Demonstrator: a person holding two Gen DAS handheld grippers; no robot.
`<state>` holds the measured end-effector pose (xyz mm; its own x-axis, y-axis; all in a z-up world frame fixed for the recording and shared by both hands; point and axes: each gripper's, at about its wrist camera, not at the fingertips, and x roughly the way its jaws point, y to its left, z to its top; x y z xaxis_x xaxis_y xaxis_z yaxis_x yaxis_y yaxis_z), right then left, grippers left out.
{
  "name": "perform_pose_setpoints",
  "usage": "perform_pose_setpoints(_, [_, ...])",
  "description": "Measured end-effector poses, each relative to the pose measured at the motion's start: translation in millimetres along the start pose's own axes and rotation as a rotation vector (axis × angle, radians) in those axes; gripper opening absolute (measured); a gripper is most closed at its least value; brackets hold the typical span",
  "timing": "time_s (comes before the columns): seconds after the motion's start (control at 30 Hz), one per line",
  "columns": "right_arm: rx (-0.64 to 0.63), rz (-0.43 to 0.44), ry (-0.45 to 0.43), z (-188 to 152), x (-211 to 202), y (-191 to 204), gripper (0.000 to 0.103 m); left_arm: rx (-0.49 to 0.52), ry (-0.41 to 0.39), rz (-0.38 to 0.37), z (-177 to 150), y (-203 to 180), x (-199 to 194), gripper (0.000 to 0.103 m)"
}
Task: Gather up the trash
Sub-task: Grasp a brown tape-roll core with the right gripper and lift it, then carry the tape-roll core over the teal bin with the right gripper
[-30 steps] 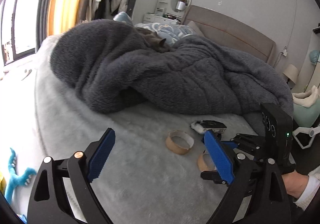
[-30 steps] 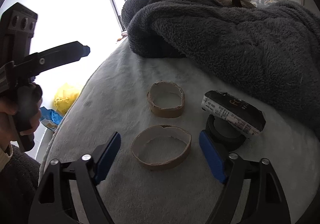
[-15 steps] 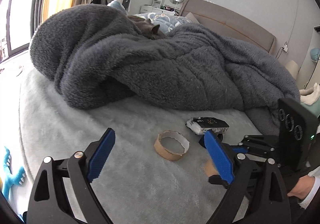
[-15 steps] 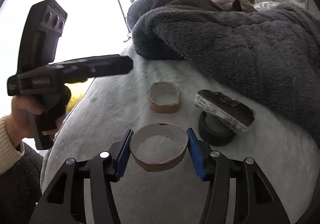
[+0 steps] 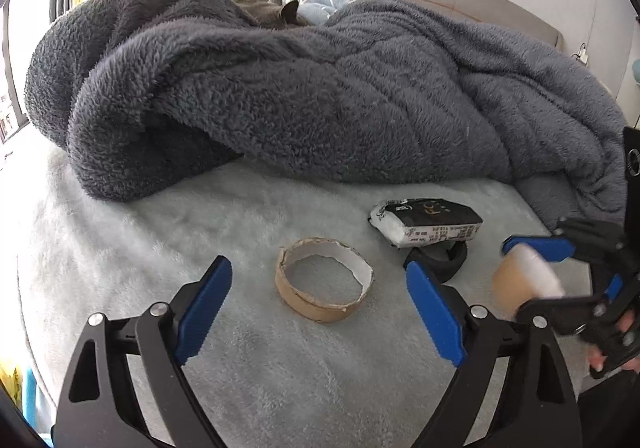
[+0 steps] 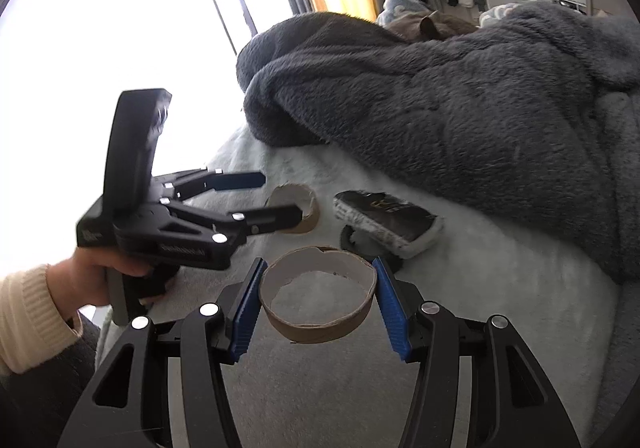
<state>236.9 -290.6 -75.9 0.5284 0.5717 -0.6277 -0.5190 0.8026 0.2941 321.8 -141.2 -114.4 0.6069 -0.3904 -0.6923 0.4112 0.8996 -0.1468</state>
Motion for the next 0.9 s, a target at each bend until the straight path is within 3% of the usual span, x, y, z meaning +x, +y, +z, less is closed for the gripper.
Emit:
perform_pose_setpoints(0.27, [0.067,0.013,-0.048,6,-16,-11,0.055,0.01,0.037,0.033,-3,-2,10,0.072])
perform_pose_setpoints(0.4, [0.118,0.027,-0.068,10,-19,-15,0.055,0.022,0.047,0.021,-4,-6,12,0.058])
perform_pose_setpoints(0.9, [0.176,0.049,-0.085,29,0,6,0.055,0.004,-0.056,0.055,-11,-1,-39,0.056])
